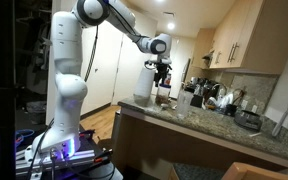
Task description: Put the silver spoon from the countertop inside the clear bottle on the right
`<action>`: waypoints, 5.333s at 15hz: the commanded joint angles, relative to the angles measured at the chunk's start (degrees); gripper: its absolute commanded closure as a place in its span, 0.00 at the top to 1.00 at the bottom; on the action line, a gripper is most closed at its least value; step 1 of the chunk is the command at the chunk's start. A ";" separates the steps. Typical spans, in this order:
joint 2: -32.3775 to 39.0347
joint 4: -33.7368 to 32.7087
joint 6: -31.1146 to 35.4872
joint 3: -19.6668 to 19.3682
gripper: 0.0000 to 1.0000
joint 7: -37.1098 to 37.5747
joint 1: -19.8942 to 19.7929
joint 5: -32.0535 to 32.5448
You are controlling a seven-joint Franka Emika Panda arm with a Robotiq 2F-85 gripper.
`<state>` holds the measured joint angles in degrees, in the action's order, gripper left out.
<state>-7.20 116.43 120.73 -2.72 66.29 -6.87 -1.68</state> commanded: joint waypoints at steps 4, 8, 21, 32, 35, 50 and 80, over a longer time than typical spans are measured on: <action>4.19 -0.24 3.95 -1.22 1.00 5.05 0.36 -1.42; 6.26 -2.04 4.83 -1.88 1.00 8.68 0.11 -8.54; 15.94 -2.25 22.86 -3.14 1.00 31.27 1.04 -11.97; 21.60 -2.24 29.67 -3.09 1.00 41.63 1.57 -21.60; 21.92 -2.24 29.82 -3.09 1.00 42.46 1.80 -21.58; 24.52 0.41 32.07 -1.49 0.83 43.45 1.22 -26.74; 18.60 0.00 35.69 -6.08 0.65 46.90 2.56 -15.11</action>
<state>11.01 115.92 158.39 -8.62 112.89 -3.69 -17.12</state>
